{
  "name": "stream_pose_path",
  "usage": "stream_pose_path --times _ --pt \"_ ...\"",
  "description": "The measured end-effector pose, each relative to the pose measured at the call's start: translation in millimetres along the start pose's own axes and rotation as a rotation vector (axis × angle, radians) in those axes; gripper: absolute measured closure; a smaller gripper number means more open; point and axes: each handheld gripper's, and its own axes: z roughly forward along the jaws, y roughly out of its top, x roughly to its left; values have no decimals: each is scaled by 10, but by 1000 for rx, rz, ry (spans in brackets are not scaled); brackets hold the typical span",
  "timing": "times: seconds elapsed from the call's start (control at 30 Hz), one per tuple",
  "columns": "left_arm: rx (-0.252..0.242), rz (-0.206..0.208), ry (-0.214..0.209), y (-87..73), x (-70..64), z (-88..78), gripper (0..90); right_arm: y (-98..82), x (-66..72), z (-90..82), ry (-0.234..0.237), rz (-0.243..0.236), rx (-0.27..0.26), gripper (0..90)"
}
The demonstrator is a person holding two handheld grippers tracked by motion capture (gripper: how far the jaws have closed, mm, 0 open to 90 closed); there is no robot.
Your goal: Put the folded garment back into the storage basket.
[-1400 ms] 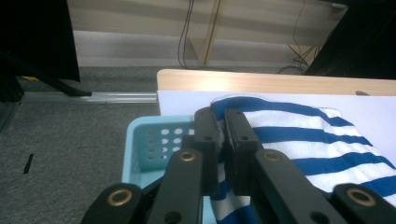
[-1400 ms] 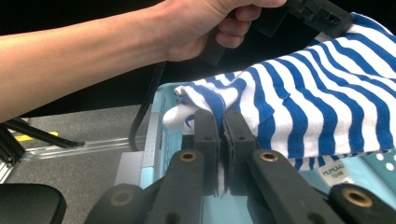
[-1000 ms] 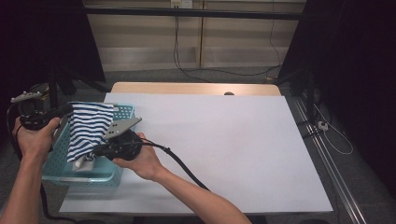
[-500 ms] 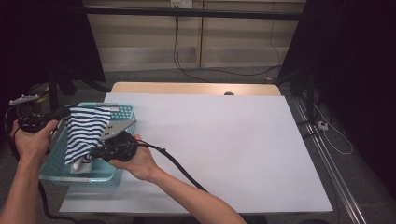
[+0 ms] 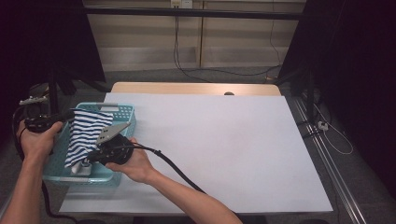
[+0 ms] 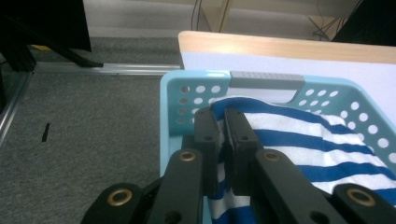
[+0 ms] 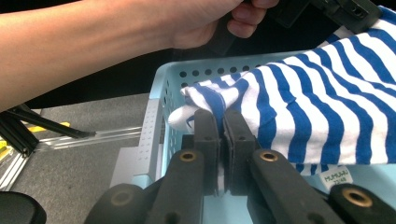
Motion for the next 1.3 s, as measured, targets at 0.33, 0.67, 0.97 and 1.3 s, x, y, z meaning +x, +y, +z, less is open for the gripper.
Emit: stream_pose_path --times 0.33,0.67,0.97,1.3 --pt "32 16 -3 -3 -23 93 852 -77 -27 76 7 18 11 865" --pt "101 37 28 -8 -133 270 852 -165 -64 109 18 14 58 864" --pt "158 68 54 -22 -194 432 852 -218 -95 122 14 32 81 863" --pt "216 96 77 -71 -168 513 851 -270 -136 137 10 40 115 858"
